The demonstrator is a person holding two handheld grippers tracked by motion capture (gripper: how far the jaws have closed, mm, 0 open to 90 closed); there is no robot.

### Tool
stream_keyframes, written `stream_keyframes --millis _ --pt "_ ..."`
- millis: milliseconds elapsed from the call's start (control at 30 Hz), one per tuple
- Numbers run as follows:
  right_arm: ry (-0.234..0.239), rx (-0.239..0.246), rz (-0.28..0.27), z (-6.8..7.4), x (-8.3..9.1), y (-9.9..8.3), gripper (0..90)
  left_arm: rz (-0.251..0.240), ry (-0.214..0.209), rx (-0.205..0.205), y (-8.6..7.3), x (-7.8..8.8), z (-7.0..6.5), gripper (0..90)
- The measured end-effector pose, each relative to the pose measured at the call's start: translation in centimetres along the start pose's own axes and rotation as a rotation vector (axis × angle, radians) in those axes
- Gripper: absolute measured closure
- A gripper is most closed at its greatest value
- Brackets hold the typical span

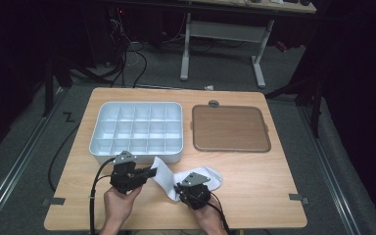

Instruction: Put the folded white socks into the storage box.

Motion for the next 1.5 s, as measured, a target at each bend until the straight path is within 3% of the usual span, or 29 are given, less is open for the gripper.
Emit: stream_keyframes --millis 333,600,700,733,767,833,933,967,1133,1367,1467,1500 --pt "0.052 0.003 0.007 1.4 -1.5 1.2 80.3 0.012 -0.033 -0.013 0.3 0.5 -1.1 83.2" --pt "0.052 0.017 0.007 0.7 -0.5 1.5 73.3 0.024 -0.035 -0.016 0.1 0.5 -1.2 83.3" --pt "0.017 0.030 -0.005 -0.2 0.8 1.7 70.1 0.026 -0.031 -0.020 0.1 0.5 -1.2 83.2" --pt "-0.009 0.025 -0.030 -1.1 1.8 2.0 69.0 0.025 -0.030 -0.021 0.1 0.6 -1.2 83.2" --pt "-0.009 0.025 -0.030 -1.1 1.8 2.0 69.0 0.025 -0.030 -0.021 0.1 0.6 -1.2 83.2" --pt "-0.057 0.017 -0.032 -2.5 3.0 2.0 67.8 0.022 -0.030 -0.018 0.2 0.5 -1.2 83.1" --pt "-0.113 -0.022 -0.046 -5.0 4.4 1.4 63.7 0.028 -0.035 -0.012 0.1 0.5 -1.3 83.1" --pt "-0.113 -0.022 -0.046 -5.0 4.4 1.4 63.7 0.028 -0.035 -0.012 0.1 0.5 -1.3 83.1" --pt "-0.184 -0.070 -0.048 -7.7 6.1 -0.1 61.9 0.031 -0.033 -0.016 0.1 0.4 -1.2 83.0" --pt "-0.189 -0.117 -0.031 -8.9 6.4 -1.3 61.7 0.032 -0.029 -0.020 0.0 0.4 -1.2 83.0" --pt "-0.178 -0.133 -0.015 -9.3 6.1 -1.8 65.6 0.031 -0.027 -0.022 0.0 0.4 -1.1 83.1" --pt "-0.158 -0.146 -0.005 -9.4 5.8 -2.2 72.3 0.031 -0.027 -0.022 0.0 0.4 -1.1 83.1"
Point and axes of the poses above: each handheld gripper's, and its own axes: x roughly backward along the jaws, y roughly out of its top, z roughly to its left, the point moved 7 cm from there along -x, roughly forward along the jaws, and after that the axes turned 9 degrees about y, right-handed, at the moved point
